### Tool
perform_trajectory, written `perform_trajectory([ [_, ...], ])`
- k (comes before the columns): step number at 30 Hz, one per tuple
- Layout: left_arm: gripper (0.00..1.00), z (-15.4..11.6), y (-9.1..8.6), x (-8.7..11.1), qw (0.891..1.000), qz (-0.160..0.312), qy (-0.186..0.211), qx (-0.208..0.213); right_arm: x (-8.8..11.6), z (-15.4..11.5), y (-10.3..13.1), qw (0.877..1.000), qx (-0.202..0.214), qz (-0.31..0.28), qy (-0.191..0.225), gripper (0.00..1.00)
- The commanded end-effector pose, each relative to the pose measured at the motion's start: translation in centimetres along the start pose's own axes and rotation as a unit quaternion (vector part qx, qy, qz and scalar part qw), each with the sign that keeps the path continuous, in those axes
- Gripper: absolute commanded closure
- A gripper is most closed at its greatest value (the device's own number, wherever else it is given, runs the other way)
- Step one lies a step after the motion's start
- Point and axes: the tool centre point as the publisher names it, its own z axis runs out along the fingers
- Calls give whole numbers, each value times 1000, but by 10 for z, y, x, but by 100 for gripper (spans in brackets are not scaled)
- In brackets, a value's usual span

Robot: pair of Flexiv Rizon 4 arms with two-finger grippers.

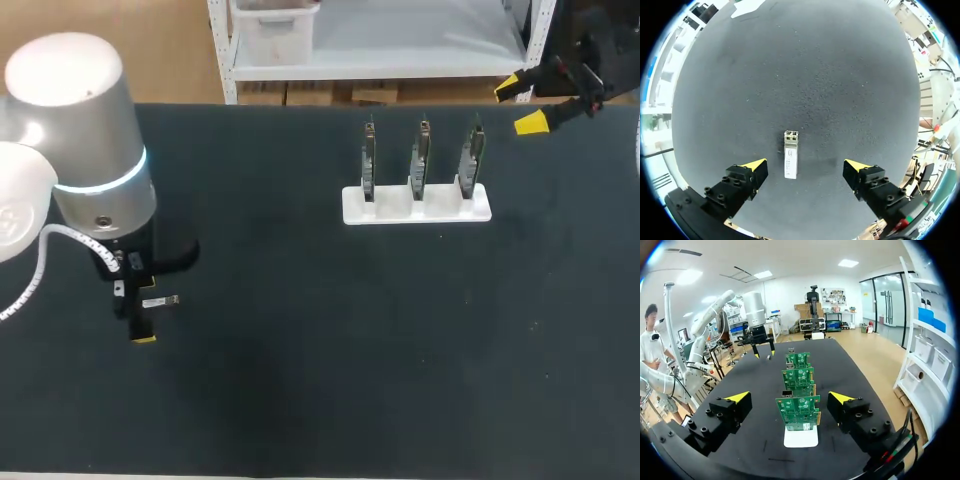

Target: Pick up the optical module with the left hand, and insert it into the network port with the right hand.

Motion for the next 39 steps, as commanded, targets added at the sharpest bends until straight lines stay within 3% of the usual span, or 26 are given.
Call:
perform_trajectory([
  [1, 0, 1, 2, -1, 1000, 1, 0, 1, 0, 1, 3, 1000, 4, -1, 1, 0],
  [16, 0, 5, 4, 3, 1000, 2, 3, -5, 0, 1, 3, 1000, 4, -1, 1, 0],
  [17, 38, 5, 5, 3, 1000, 3, 3, -5, 0, 1, 3, 1000, 4, -1, 1, 0],
  [18, 53, 5, 5, 3, 1000, 7, 4, -5, 0, 1, 3, 1000, 4, -1, 1, 0],
  [20, 65, 6, 6, 2, 1000, 9, 4, -4, 0, 1, 3, 1000, 4, -1, 1, 0],
  [21, 95, 6, 6, 3, 1000, 9, 4, -4, 0, 1, 3, 1000, 4, -1, 1, 0],
  [22, 100, 6, 7, 3, 1000, 10, 4, -4, 0, 1, 3, 1000, 4, -1, 1, 0],
  [39, 100, -5, 19, -5, 999, 34, 2, -18, 0, 1, 3, 1000, 4, -1, 1, 0],
])
